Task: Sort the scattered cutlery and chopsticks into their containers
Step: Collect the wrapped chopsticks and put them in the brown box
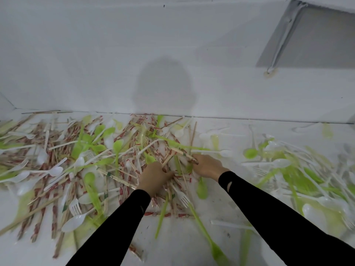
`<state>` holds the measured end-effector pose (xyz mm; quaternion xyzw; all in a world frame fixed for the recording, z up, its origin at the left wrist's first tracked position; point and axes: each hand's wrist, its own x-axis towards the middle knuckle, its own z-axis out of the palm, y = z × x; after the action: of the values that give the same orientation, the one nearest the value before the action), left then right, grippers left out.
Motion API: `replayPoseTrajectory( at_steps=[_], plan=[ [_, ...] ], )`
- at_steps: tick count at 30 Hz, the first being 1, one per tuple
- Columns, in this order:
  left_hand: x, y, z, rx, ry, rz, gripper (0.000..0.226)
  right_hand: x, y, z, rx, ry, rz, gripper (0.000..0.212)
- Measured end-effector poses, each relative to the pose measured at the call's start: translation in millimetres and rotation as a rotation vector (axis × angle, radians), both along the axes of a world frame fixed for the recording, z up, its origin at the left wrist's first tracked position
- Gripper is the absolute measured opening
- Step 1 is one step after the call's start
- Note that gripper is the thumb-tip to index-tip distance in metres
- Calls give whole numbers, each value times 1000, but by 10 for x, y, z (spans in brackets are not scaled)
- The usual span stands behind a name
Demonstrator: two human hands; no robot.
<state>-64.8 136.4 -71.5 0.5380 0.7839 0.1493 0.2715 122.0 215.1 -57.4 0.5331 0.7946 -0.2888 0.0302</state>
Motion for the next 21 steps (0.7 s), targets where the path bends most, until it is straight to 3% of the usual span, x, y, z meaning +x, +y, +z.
replayPoseTrajectory(
  at_steps=[5,10,17,21],
  plan=[
    [-52,52,98,34,-134,69,42,447,181,-8,59,-86,-98,26],
    [-61,168,408,98,-467,195,27,711,312,-10,144,-168,-232,27],
    [-165,350,656,390,-715,332,43,368,360,-32,227,-58,-288,22],
    [-195,395,677,572,-794,296,9,266,419,-102,249,-80,-280,27]
  ],
)
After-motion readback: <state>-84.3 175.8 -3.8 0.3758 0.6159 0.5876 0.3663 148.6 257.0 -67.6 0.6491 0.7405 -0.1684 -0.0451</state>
